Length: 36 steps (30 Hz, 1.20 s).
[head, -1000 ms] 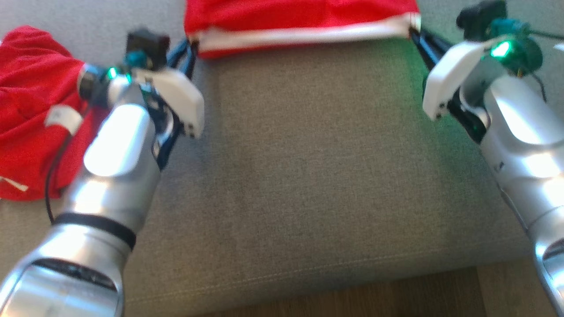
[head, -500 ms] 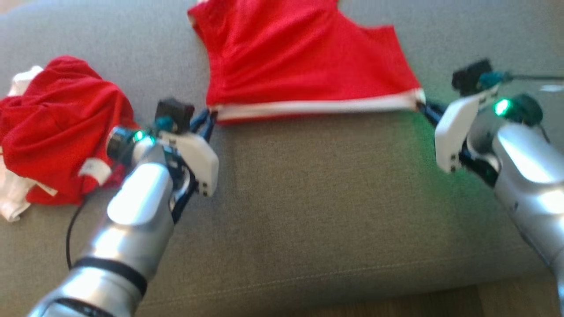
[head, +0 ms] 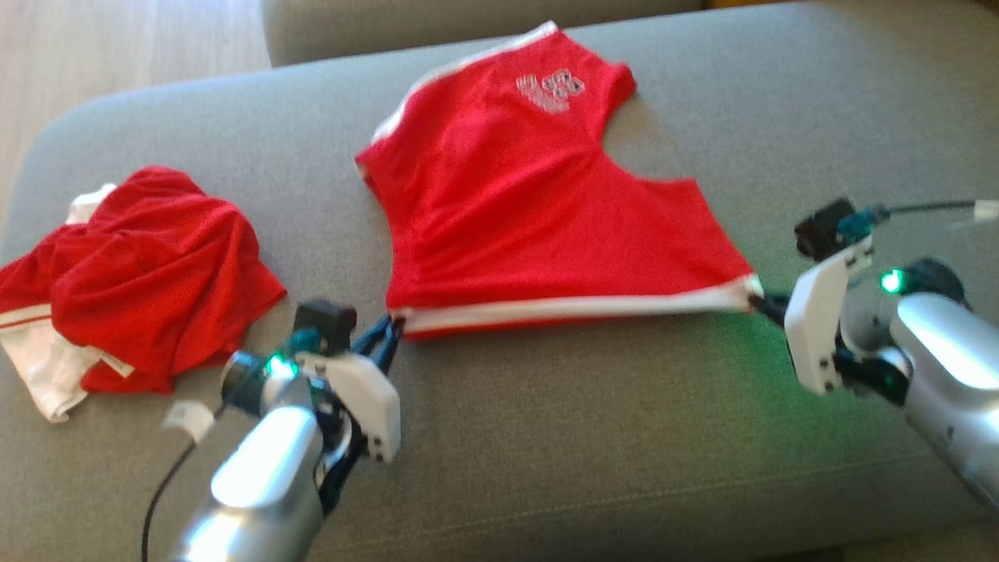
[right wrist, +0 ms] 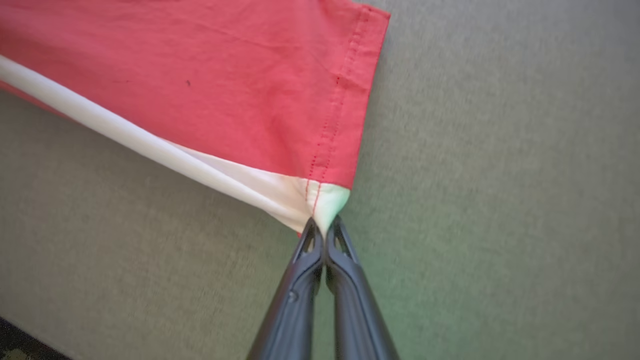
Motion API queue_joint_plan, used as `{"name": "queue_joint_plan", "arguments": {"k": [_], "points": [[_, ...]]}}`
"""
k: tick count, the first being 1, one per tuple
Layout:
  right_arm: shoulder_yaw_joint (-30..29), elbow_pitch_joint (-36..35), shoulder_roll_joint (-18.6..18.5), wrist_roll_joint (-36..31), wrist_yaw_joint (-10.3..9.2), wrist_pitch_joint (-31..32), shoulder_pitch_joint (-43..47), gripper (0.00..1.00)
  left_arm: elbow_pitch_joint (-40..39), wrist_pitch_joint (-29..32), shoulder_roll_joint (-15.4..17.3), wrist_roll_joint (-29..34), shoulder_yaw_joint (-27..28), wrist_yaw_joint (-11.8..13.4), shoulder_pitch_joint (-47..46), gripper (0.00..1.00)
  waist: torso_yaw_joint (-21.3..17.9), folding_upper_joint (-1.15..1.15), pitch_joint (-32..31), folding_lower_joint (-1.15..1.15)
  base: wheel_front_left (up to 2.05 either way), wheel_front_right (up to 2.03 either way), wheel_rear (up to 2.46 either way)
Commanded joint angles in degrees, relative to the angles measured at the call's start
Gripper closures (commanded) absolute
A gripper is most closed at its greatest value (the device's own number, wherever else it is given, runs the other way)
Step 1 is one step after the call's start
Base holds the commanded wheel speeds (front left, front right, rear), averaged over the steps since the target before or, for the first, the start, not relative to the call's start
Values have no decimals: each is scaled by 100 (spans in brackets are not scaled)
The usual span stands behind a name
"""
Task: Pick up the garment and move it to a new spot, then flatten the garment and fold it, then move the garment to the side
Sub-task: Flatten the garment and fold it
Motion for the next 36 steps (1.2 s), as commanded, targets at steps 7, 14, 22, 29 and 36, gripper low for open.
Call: {"name": "queue_joint_plan", "arguments": {"k": [7,14,22,29,36], "points": [[416,-707,-803,675,-4,583,570,100,-678,19,352,-208,58,13,671,100,-18,0,-490,1,0,0,0],[552,-1125,-1314,1037,-4,993,892,100,-1471,339,582,-326,-37,80,1380,100,-4,0,-692,1,0,0,0],[487,-1510,-1688,1521,-4,1637,1280,100,-2407,766,848,-391,-170,209,2009,100,16,0,-839,1,0,0,0],[301,-1871,-1909,1587,-4,1833,1550,100,-3235,1196,1130,-301,-396,370,2482,100,36,0,-882,1,0,0,0],[-216,-2143,-1871,1432,-4,1484,1455,100,-3907,1292,1193,-456,-214,591,2544,100,87,0,-821,1,0,0,0]]}}
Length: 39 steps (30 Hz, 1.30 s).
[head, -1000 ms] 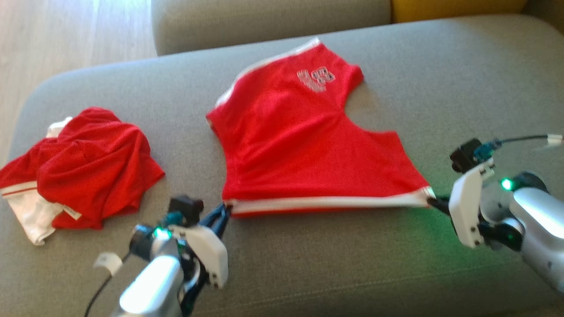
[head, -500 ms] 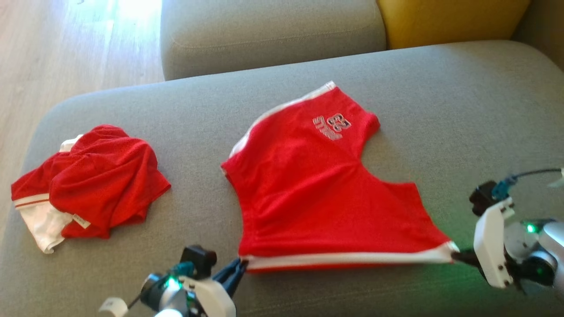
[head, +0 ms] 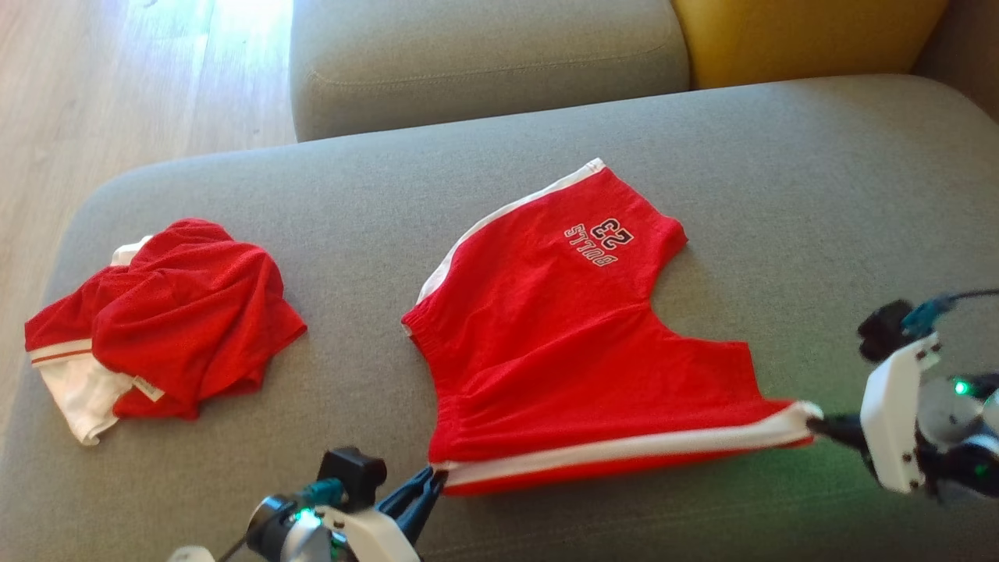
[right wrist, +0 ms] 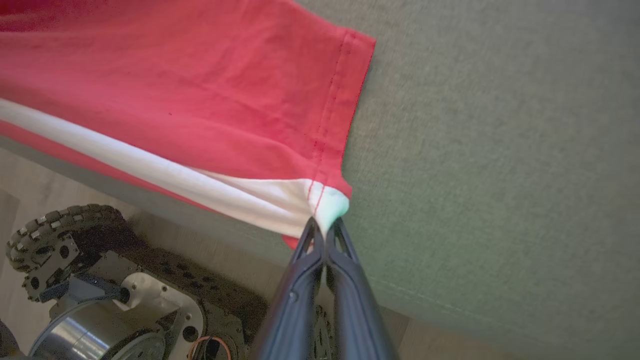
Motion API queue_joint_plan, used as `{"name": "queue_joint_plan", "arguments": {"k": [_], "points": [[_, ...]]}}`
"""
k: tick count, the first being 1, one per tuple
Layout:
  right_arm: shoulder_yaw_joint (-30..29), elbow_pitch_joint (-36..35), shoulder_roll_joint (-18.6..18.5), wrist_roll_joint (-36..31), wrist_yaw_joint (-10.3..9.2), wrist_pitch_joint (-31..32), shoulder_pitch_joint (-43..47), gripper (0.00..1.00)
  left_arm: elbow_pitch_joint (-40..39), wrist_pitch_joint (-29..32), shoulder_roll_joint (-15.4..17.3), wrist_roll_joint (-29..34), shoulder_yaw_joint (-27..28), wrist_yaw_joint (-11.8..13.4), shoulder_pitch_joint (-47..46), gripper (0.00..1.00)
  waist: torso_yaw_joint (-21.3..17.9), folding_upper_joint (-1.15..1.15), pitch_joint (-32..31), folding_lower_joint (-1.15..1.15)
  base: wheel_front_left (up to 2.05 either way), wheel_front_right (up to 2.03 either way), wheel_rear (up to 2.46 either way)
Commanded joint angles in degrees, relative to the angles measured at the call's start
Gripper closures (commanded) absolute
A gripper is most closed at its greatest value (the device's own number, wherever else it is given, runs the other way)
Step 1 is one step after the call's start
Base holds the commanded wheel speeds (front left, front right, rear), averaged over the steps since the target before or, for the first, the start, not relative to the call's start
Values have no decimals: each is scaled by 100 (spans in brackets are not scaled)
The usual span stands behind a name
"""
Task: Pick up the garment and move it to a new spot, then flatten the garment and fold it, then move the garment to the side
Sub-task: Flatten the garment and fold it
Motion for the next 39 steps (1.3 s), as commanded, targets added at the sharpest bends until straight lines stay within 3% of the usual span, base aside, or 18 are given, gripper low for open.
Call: {"name": "queue_joint_plan", "arguments": {"k": [1,12,22,39], "points": [[-177,-71,-218,-70,-5,-105,-164,100,-222,1,146,-54,299,50,-268,100,11,0,19,0,0,0,0],[-948,-68,246,-585,-5,-549,-807,100,-698,220,16,-538,640,112,-587,100,80,0,232,0,0,0,0],[-1326,284,701,-903,-5,-989,-1661,100,-906,454,-341,-973,894,63,-1349,100,329,0,1011,0,0,0,0],[-1096,1386,1173,-1192,-5,-1397,-3309,100,265,62,-916,-702,965,174,-2894,100,911,0,2325,0,0,0,0]]}}
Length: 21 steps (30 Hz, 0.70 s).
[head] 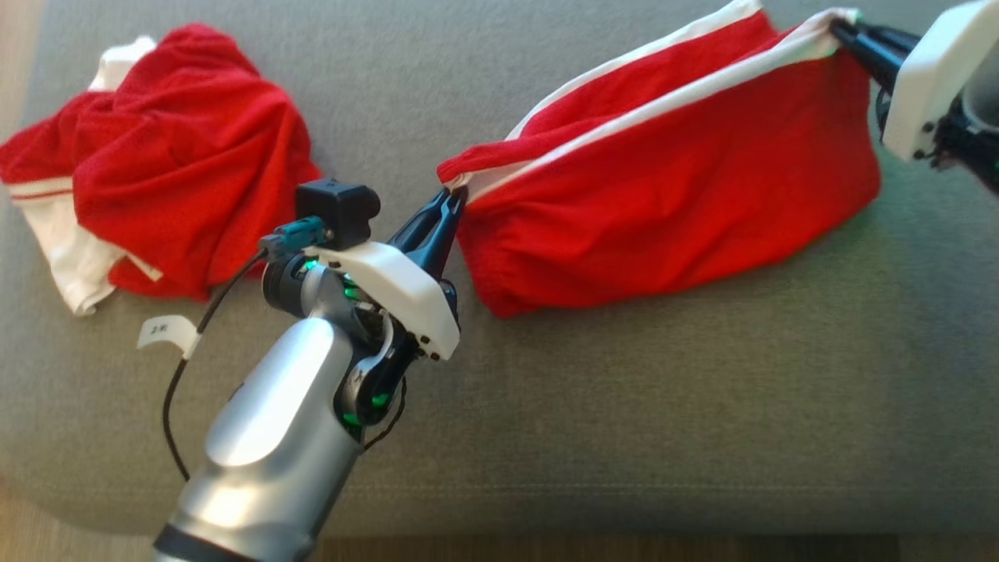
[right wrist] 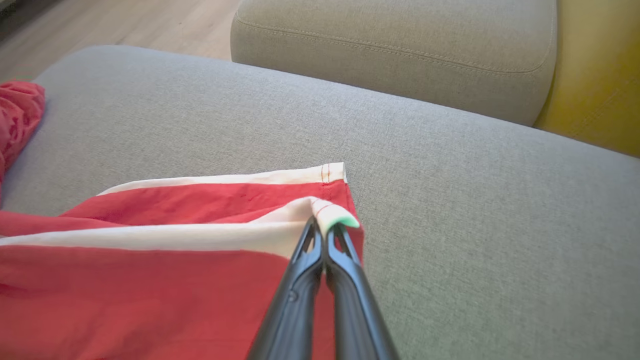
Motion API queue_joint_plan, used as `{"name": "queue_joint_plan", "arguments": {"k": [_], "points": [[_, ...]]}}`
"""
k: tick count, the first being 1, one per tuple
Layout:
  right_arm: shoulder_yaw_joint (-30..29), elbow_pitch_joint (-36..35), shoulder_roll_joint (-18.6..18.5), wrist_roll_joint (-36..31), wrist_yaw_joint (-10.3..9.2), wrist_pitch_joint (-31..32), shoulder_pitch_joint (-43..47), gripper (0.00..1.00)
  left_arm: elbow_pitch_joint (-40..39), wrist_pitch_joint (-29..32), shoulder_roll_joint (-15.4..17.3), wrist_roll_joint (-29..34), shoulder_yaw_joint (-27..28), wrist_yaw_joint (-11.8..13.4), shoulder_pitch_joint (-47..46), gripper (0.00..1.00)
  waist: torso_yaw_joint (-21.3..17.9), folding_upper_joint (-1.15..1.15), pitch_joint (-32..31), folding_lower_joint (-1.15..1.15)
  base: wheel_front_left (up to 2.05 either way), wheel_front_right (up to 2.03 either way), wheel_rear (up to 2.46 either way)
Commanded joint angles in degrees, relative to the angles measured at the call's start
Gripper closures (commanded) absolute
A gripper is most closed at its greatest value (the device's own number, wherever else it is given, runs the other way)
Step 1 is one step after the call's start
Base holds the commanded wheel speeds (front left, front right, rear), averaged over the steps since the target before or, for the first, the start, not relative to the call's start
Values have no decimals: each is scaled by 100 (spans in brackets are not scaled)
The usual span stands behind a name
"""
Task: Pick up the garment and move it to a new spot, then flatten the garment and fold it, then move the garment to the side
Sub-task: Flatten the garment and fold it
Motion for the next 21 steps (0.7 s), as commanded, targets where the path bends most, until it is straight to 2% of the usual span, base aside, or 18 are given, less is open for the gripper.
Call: {"name": "queue_joint_plan", "arguments": {"k": [1,11,21], "points": [[31,-38,-23,-33,-3,-77,-136,100,-84,-101,42,63,178,5,-265,100,144,0,178,-2,0,0,0],[472,286,14,-18,-3,-522,-607,100,447,-451,-188,11,65,-35,-669,100,323,0,470,-2,0,0,0],[901,557,38,49,-3,-1047,-866,100,706,-796,-277,-109,-45,-4,-958,100,419,0,635,-2,0,0,0]]}}
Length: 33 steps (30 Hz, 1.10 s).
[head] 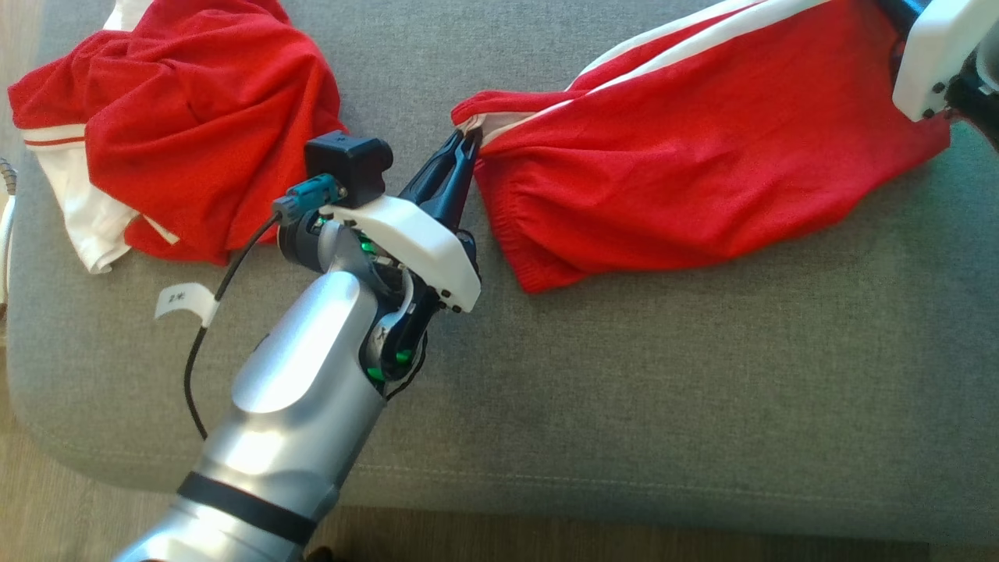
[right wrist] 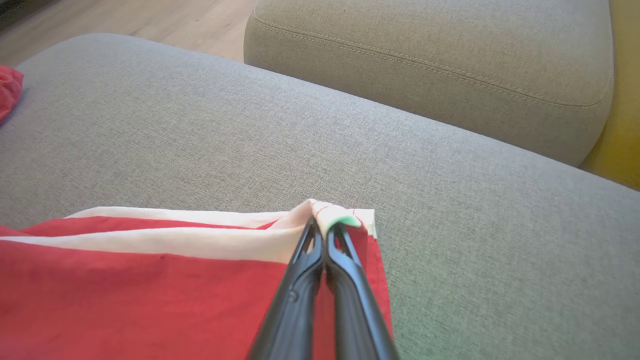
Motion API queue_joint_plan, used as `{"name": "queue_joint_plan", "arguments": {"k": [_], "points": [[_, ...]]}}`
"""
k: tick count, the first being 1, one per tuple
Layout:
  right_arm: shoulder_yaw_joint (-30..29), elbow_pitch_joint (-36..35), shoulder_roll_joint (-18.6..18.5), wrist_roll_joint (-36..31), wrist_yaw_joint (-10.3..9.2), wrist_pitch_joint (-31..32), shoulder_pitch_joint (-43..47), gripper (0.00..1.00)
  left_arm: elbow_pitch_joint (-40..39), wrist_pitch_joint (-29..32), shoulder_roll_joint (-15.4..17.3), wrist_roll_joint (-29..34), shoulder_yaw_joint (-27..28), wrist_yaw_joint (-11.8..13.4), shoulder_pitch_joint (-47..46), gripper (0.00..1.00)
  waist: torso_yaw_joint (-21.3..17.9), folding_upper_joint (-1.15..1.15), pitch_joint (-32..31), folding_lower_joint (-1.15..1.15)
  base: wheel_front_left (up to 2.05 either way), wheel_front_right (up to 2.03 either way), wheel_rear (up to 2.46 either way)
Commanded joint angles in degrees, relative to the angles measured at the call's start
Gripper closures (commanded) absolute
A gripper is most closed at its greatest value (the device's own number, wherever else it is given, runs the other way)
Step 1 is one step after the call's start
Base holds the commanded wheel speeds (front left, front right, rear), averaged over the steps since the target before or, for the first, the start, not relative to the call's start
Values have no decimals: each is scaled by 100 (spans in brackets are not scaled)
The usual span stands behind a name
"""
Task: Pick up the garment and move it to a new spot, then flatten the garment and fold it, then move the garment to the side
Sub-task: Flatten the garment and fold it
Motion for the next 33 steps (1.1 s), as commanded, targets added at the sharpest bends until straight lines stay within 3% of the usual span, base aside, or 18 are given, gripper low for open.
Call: {"name": "queue_joint_plan", "arguments": {"k": [1,19,20,21,22,23,24,25,33], "points": [[53,-49,-6,39,-3,-95,-105,100,-110,-77,63,-50,124,10,-198,100,10,0,11,0,0,0,0],[471,512,57,399,-3,-484,-342,100,263,-400,39,-274,-72,62,-450,100,9,0,96,0,0,0,0],[461,545,70,444,-3,-518,-350,71,279,-413,38,-284,-81,68,-459,100,8,0,96,0,0,0,0],[452,587,82,480,-3,-554,-358,0,294,-431,38,-296,-86,82,-467,100,7,0,96,0,0,0,0],[447,631,100,515,-3,-576,-365,0,309,-450,38,-306,-91,96,-475,92,6,0,95,0,0,0,0],[462,658,120,534,-3,-592,-371,0,323,-466,37,-313,-99,107,-483,59,3,0,92,0,0,0,0],[476,675,140,566,-3,-601,-366,0,339,-481,37,-316,-109,117,-491,9,-2,0,86,0,0,0,0],[478,689,156,604,-3,-630,-363,0,356,-497,37,-315,-119,132,-499,0,-11,0,79,0,0,0,0],[458,1115,201,704,-3,-1156,-248,0,491,-689,81,-241,-107,282,-455,0,-122,0,-165,0,0,0,0]]}}
